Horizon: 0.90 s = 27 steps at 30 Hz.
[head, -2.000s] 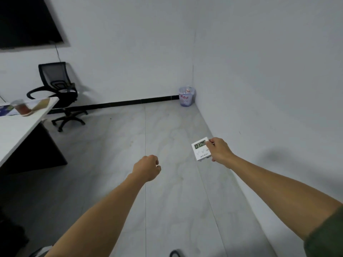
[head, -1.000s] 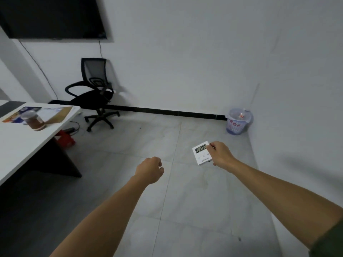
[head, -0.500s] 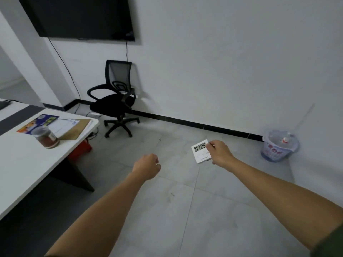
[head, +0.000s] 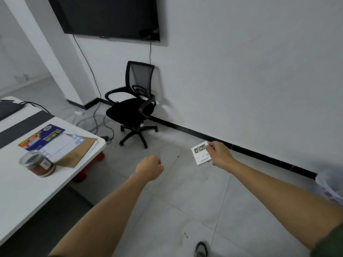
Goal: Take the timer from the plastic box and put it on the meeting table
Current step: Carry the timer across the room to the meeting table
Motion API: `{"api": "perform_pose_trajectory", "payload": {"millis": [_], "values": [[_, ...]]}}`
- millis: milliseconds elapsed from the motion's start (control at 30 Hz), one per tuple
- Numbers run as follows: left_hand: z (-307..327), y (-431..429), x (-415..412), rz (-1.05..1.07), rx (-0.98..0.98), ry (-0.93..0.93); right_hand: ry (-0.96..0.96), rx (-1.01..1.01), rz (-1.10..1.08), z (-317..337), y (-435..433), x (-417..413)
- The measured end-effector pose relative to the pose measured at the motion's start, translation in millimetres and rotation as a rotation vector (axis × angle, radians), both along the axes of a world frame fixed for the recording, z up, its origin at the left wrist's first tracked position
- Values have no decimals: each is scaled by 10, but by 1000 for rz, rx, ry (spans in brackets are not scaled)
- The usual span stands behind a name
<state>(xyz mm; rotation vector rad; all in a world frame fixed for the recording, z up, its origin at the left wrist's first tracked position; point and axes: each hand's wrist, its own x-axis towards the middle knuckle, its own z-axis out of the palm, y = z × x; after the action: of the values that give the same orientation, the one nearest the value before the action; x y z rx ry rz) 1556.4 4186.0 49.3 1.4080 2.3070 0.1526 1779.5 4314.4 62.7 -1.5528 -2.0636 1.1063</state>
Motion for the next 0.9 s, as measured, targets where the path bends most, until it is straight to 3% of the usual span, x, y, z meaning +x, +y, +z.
{"api": "perform_pose_trajectory", "payload": {"millis": [467, 900], "values": [[-3, 1784, -2030, 288, -6, -91, -21, 9, 292, 51, 2351, -2527], [175, 2861, -4387, 418, 47, -43, -21, -5, 442, 90, 3697, -5203]]}}
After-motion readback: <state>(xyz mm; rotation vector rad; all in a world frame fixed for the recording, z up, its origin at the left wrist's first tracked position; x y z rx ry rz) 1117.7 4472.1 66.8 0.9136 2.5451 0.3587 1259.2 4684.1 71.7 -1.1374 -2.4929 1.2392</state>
